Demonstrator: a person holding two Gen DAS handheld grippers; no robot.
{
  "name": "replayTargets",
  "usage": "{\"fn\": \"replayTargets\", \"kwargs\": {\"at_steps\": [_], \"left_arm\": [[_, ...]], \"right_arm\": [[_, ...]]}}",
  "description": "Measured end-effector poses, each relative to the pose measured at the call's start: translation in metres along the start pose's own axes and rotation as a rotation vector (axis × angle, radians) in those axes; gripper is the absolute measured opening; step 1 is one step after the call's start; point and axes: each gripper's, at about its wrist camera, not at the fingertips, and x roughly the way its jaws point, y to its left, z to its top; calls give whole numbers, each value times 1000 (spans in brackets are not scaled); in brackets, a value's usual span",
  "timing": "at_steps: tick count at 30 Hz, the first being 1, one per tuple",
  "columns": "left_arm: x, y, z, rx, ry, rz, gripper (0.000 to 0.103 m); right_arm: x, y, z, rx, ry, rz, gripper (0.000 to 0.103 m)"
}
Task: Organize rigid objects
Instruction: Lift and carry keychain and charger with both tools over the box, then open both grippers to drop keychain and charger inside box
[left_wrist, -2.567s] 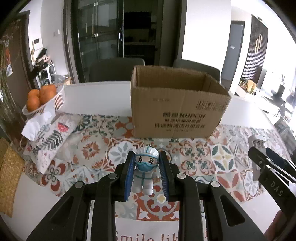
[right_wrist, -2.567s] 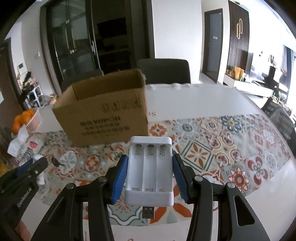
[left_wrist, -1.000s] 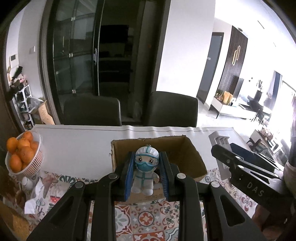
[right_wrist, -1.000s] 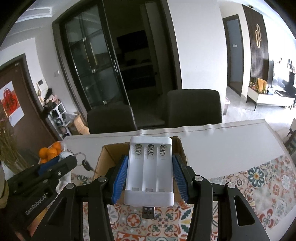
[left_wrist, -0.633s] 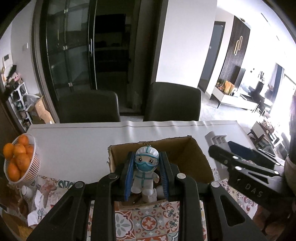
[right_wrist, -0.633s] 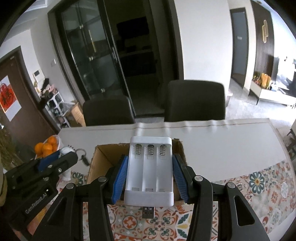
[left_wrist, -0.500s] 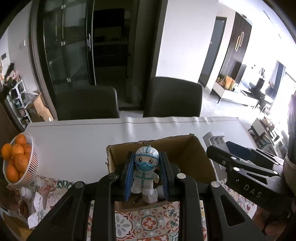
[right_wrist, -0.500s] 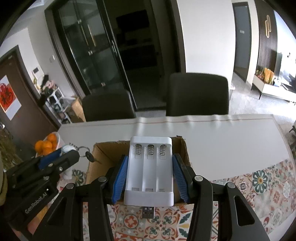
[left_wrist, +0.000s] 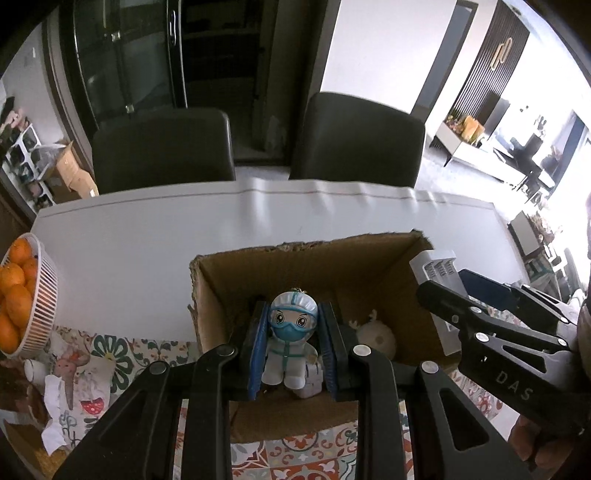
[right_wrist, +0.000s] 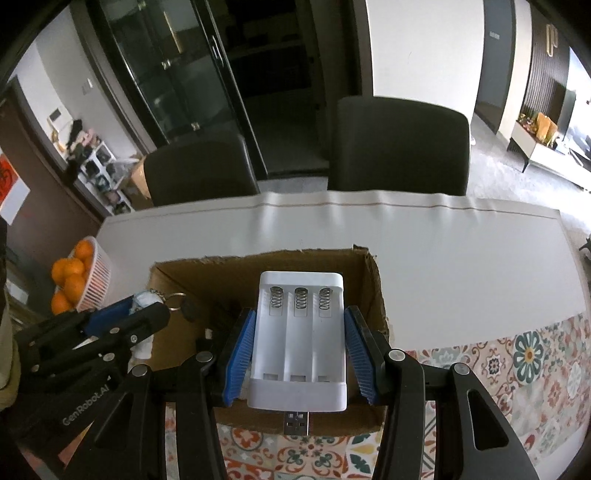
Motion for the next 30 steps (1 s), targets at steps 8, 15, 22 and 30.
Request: {"fn": "replayTargets", "kwargs": {"at_steps": [8,15,22,30], "left_arm": [[29,2,-4,10,70,12,27],[49,3,-9,8,139,10,27],[51,-4,-13,26,151,42,35],[29,-8,-18,50,88,87,35]], "right_arm": [[30,-1,0,-38,78,-25,50],[48,-3,-5,-62,121,-38,50],[54,-6,-11,-66,142,-41,54],[33,-5,-17,-58,105,-51,54]]}}
